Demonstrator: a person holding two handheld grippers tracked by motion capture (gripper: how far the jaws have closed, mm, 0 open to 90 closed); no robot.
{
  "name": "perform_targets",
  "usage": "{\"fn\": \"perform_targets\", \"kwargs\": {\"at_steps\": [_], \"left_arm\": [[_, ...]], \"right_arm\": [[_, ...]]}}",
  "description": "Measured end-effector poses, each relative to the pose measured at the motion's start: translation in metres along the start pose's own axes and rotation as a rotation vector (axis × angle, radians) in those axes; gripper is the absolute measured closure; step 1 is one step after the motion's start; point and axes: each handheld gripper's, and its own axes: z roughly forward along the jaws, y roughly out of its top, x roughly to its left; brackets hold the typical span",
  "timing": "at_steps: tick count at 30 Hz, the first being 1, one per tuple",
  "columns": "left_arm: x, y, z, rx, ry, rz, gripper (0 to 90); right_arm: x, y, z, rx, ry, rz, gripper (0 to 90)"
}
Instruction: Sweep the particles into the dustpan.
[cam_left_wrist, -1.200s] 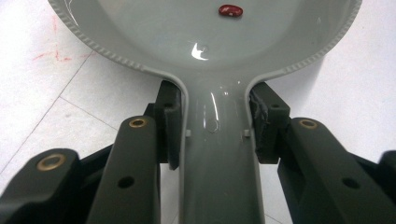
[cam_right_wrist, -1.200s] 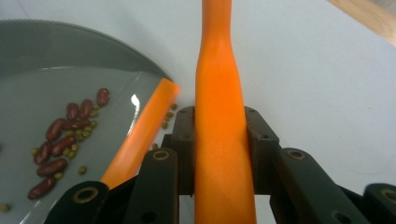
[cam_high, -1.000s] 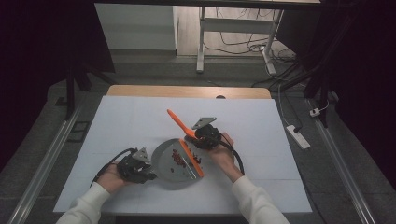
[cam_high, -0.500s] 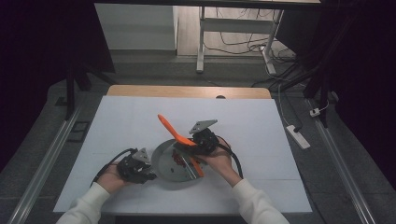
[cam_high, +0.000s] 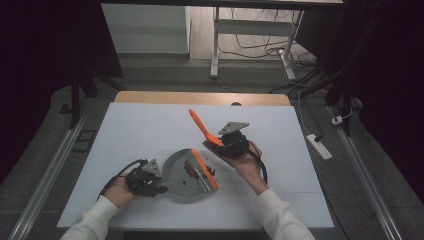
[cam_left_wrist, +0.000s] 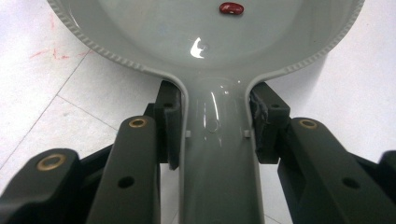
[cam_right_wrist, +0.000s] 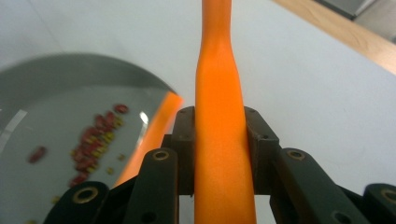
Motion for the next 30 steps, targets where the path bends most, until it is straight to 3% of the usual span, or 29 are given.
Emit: {"fn": "perform_targets", "kwargs": {"at_steps": [5,11,13,17,19,21,24,27,30], "left_arm": [[0.000,0.000,0.000,0.002,0.000,0.003,62.1],[0.000,0.000,0.000,0.000,0.004,0.003,62.1],[0.000,0.000,0.000,0.004,0.004,0.002,62.1],[-0.001,0.000,0.000,0.000,0.010,-0.001,62.1],[-0.001,0.000,0.001,0.002,0.010,-0.001,62.1],[-0.001,0.000,0.001,0.004,0.010,0.000,62.1],[-0.001,0.000,0.001,0.003,0.010,0.001,62.1],[-0.001,0.000,0.001,0.005,0.011,0.001,62.1],[-0.001,0.000,0.001,0.009,0.011,0.007,62.1]], "right_arm": [[-0.002,-0.007,0.010,0.053,-0.010,0.001,69.9],[0.003,-0.011,0.018,0.100,0.018,-0.007,69.9],[0.006,-0.011,0.018,0.096,0.041,0.004,69.9],[0.012,-0.012,0.017,0.102,0.045,-0.014,69.9],[0.016,-0.012,0.017,0.102,0.056,-0.012,69.9],[0.021,-0.011,0.017,0.092,0.106,0.010,69.9],[0.031,-0.008,0.016,0.084,0.103,-0.027,69.9],[0.033,-0.004,0.010,0.023,0.206,0.025,69.9],[0.038,0.000,0.002,0.008,0.144,-0.018,69.9]]}}
